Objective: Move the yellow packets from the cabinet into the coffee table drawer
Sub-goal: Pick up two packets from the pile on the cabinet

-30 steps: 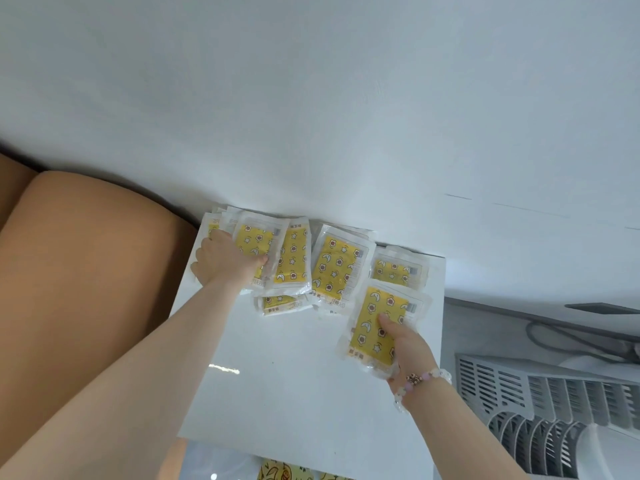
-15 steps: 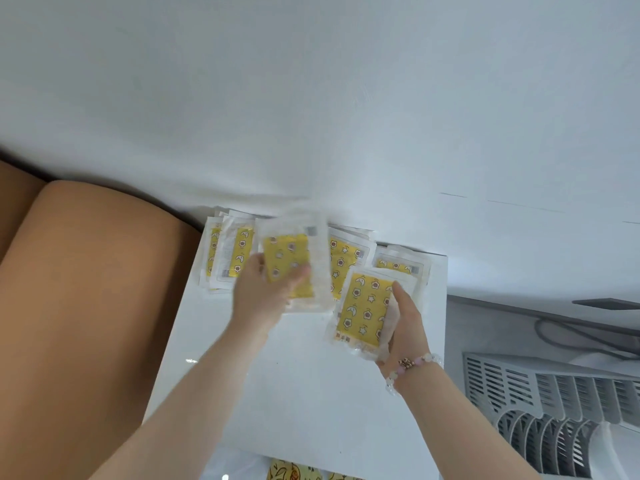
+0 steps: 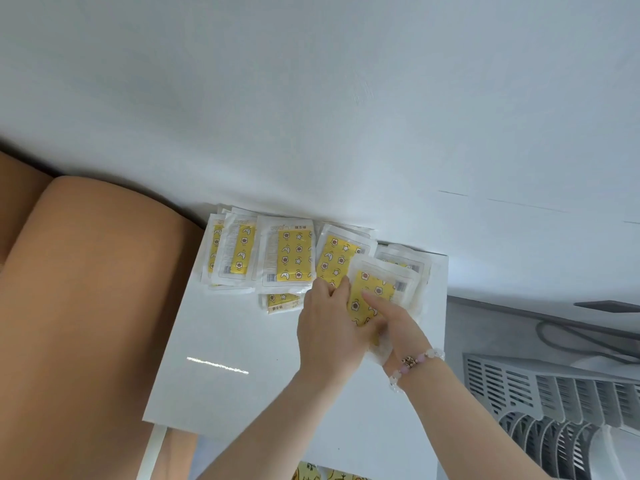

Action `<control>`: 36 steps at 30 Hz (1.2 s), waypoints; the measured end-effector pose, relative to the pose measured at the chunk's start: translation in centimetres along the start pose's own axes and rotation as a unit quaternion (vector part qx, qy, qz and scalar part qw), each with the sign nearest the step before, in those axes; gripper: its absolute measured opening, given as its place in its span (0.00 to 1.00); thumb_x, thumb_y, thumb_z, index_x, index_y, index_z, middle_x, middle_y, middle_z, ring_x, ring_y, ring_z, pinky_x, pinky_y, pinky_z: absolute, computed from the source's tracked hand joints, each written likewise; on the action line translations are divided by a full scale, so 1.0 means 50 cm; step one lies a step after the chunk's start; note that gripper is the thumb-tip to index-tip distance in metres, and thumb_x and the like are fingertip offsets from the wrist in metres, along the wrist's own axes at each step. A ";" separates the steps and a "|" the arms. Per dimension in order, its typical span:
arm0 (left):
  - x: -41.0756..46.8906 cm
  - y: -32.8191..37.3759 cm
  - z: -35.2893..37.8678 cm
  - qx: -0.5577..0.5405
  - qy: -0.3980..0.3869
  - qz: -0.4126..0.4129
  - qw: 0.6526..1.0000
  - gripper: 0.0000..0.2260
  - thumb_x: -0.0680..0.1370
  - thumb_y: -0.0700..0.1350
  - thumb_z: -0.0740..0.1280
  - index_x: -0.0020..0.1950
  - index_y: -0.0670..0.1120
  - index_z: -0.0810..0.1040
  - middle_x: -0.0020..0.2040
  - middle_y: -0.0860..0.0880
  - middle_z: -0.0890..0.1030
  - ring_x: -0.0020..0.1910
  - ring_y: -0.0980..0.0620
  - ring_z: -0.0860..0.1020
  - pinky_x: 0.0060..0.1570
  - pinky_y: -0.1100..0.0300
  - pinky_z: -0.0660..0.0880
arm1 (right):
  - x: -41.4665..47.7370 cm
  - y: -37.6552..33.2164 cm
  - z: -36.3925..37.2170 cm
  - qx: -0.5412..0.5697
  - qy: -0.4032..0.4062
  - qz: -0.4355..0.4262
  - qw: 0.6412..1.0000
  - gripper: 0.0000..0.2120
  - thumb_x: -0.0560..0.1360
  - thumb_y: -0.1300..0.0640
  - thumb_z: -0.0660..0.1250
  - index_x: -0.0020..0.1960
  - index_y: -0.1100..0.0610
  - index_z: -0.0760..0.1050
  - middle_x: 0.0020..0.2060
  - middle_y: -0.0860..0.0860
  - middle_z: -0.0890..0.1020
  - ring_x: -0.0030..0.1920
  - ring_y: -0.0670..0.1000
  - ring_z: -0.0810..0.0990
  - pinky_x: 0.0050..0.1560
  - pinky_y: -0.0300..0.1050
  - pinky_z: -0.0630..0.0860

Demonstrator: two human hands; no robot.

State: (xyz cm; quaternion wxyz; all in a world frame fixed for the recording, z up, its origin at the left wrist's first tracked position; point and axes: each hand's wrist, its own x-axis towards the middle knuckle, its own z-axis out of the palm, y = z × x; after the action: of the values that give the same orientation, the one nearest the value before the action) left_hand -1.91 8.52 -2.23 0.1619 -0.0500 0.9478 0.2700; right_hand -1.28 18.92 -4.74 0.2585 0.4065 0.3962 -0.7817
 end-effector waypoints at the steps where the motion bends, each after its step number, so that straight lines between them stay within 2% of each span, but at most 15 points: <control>1: -0.002 0.000 -0.002 0.019 -0.011 0.016 1.000 0.29 0.72 0.60 0.67 0.69 0.49 0.69 0.47 0.53 0.62 0.53 0.52 0.67 0.46 0.63 0.67 | 0.002 0.004 -0.004 -0.009 -0.001 0.006 1.000 0.16 0.80 0.58 0.61 0.66 0.61 0.71 0.45 0.53 0.81 0.32 0.46 0.84 0.27 0.38 0.77; 4: 0.000 -0.003 -0.022 -0.002 -0.088 0.043 0.995 0.25 0.72 0.56 0.68 0.66 0.50 0.70 0.48 0.53 0.64 0.54 0.51 0.69 0.47 0.62 0.69 | -0.002 0.005 -0.007 -0.022 0.000 0.018 1.000 0.12 0.78 0.59 0.63 0.61 0.60 0.73 0.46 0.54 0.81 0.33 0.47 0.84 0.29 0.39 0.78; 7: 0.040 -0.021 -0.070 -0.133 -0.194 -0.026 0.972 0.26 0.71 0.56 0.72 0.66 0.53 0.72 0.51 0.55 0.71 0.48 0.57 0.73 0.40 0.67 0.67 | -0.005 0.011 -0.015 -0.030 0.016 0.023 0.999 0.08 0.76 0.59 0.67 0.55 0.59 0.78 0.45 0.54 0.84 0.38 0.50 0.85 0.36 0.45 0.81; 8: 0.061 -0.034 -0.086 -0.176 -0.183 -0.069 0.965 0.25 0.72 0.55 0.72 0.67 0.52 0.73 0.53 0.55 0.73 0.47 0.58 0.74 0.40 0.68 0.68 | -0.007 0.013 -0.020 -0.025 0.037 0.017 0.999 0.07 0.75 0.60 0.68 0.52 0.58 0.79 0.44 0.53 0.84 0.41 0.52 0.85 0.42 0.48 0.81; 10: 0.109 -0.068 -0.112 -0.220 -0.059 -0.156 0.961 0.23 0.74 0.52 0.71 0.66 0.47 0.73 0.58 0.50 0.76 0.51 0.54 0.77 0.46 0.63 0.71 | -0.009 0.014 -0.029 -0.023 0.072 0.008 0.997 0.06 0.74 0.60 0.70 0.51 0.57 0.80 0.43 0.52 0.85 0.46 0.55 0.83 0.52 0.54 0.79; 12: 0.147 -0.101 -0.123 -0.150 0.069 -0.207 0.964 0.26 0.73 0.50 0.72 0.67 0.42 0.71 0.64 0.45 0.74 0.60 0.47 0.75 0.54 0.56 0.70 | -0.012 0.012 -0.035 -0.018 0.090 0.002 0.996 0.07 0.74 0.61 0.70 0.51 0.57 0.80 0.44 0.53 0.84 0.48 0.56 0.83 0.55 0.56 0.78; 13: 0.162 -0.110 -0.124 -0.111 0.084 -0.224 0.965 0.29 0.72 0.52 0.72 0.68 0.41 0.69 0.65 0.44 0.72 0.63 0.45 0.72 0.56 0.54 0.69 | -0.013 0.012 -0.037 -0.010 0.093 0.002 0.996 0.06 0.74 0.62 0.69 0.51 0.56 0.79 0.44 0.53 0.84 0.47 0.56 0.82 0.53 0.55 0.78; 17: 0.193 -0.103 -0.096 0.003 -0.003 -0.261 0.965 0.39 0.70 0.60 0.71 0.71 0.38 0.63 0.68 0.41 0.66 0.67 0.42 0.67 0.59 0.48 0.69 | -0.019 0.024 -0.038 -0.005 0.098 0.006 0.995 0.06 0.74 0.62 0.69 0.50 0.56 0.79 0.44 0.53 0.84 0.46 0.55 0.82 0.49 0.53 0.79; 20: 0.199 -0.095 -0.081 0.066 0.008 -0.252 0.965 0.40 0.69 0.63 0.71 0.70 0.37 0.63 0.67 0.40 0.67 0.67 0.42 0.67 0.59 0.48 0.69 | -0.027 0.030 -0.037 -0.009 0.093 0.011 0.996 0.06 0.74 0.62 0.69 0.50 0.56 0.79 0.44 0.53 0.84 0.45 0.55 0.82 0.44 0.50 0.79; 23: 0.207 -0.099 -0.076 0.070 0.014 -0.257 0.964 0.39 0.68 0.64 0.72 0.67 0.38 0.67 0.64 0.41 0.71 0.64 0.42 0.70 0.58 0.48 0.72 | -0.030 0.027 -0.044 -0.007 0.095 0.008 0.995 0.05 0.74 0.62 0.69 0.49 0.56 0.79 0.43 0.53 0.84 0.44 0.55 0.82 0.43 0.50 0.79; 27: 0.205 -0.098 -0.071 0.042 0.018 -0.235 0.971 0.34 0.70 0.60 0.72 0.66 0.40 0.67 0.61 0.44 0.75 0.61 0.43 0.73 0.55 0.49 0.72 | -0.028 0.024 -0.045 -0.006 0.096 0.011 0.995 0.05 0.74 0.62 0.69 0.48 0.55 0.79 0.44 0.54 0.84 0.45 0.55 0.82 0.48 0.54 0.79; 29: 0.202 -0.092 -0.077 0.011 0.024 -0.227 0.974 0.32 0.71 0.57 0.72 0.67 0.41 0.66 0.61 0.45 0.75 0.61 0.44 0.74 0.54 0.51 0.71 | -0.026 0.024 -0.039 -0.005 0.094 0.012 0.995 0.05 0.73 0.62 0.70 0.48 0.55 0.79 0.44 0.54 0.84 0.45 0.55 0.83 0.48 0.53 0.79; 32: 0.190 -0.086 -0.087 -0.107 0.043 -0.226 0.967 0.28 0.72 0.52 0.74 0.66 0.42 0.68 0.59 0.46 0.76 0.57 0.45 0.75 0.48 0.56 0.69 | -0.026 0.026 -0.035 0.007 0.092 0.019 0.996 0.05 0.73 0.63 0.69 0.48 0.55 0.79 0.44 0.54 0.84 0.46 0.56 0.83 0.50 0.55 0.79; 34: 0.171 -0.085 -0.097 -0.192 0.065 -0.211 0.956 0.22 0.72 0.49 0.74 0.61 0.43 0.73 0.55 0.47 0.78 0.53 0.46 0.77 0.47 0.58 0.71 | -0.025 0.025 -0.036 0.015 0.095 0.023 0.995 0.05 0.73 0.63 0.69 0.47 0.56 0.79 0.43 0.55 0.85 0.47 0.57 0.83 0.54 0.57 0.78; 36: 0.139 -0.077 -0.113 -0.292 0.066 -0.205 0.932 0.15 0.71 0.46 0.74 0.55 0.44 0.76 0.49 0.49 0.80 0.45 0.50 0.79 0.39 0.61 0.72 | -0.023 0.021 -0.036 0.031 0.096 0.025 0.995 0.04 0.74 0.63 0.68 0.46 0.56 0.79 0.42 0.54 0.84 0.46 0.57 0.82 0.56 0.59 0.76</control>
State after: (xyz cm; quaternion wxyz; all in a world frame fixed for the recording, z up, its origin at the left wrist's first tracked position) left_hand -9.35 2.24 -1.94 0.1291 -0.3061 0.8047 0.4919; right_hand 0.87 19.93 -4.87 0.2259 0.4971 0.3849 -0.7441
